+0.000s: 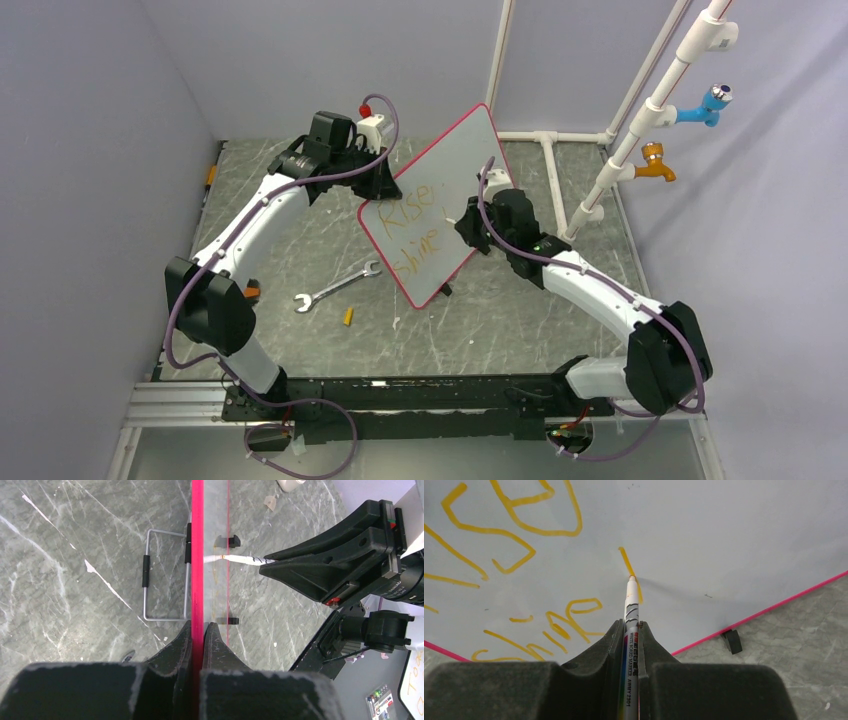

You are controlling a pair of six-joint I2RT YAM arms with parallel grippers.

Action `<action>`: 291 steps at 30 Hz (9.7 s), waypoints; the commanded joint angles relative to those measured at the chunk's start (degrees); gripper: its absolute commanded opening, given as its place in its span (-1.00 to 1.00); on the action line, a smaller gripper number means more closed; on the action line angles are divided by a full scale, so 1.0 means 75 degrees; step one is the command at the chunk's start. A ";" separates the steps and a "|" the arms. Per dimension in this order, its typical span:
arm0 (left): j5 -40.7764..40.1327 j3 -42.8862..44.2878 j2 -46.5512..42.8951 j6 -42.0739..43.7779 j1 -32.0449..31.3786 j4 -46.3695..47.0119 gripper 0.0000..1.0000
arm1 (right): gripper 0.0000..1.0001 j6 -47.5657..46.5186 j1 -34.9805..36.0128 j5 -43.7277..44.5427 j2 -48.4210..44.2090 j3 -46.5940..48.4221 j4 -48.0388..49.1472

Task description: Write a sentence on the whiteboard

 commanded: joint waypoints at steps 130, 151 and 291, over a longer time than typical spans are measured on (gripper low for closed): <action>-0.1527 -0.0348 0.0370 0.1193 -0.0119 -0.1111 -1.00 | -1.00 0.0332 -0.0633 -0.0346 0.0701 0.0308 -0.0063; -0.1516 -0.0350 0.0370 0.1190 -0.0121 -0.1128 -1.00 | -1.00 0.0180 -0.0627 -0.0234 0.0849 0.1223 -0.0324; -0.4103 -0.0174 0.0732 0.1537 0.0752 -0.2329 -1.00 | -1.00 0.0263 -0.0743 -0.0331 0.1778 0.2065 -0.0109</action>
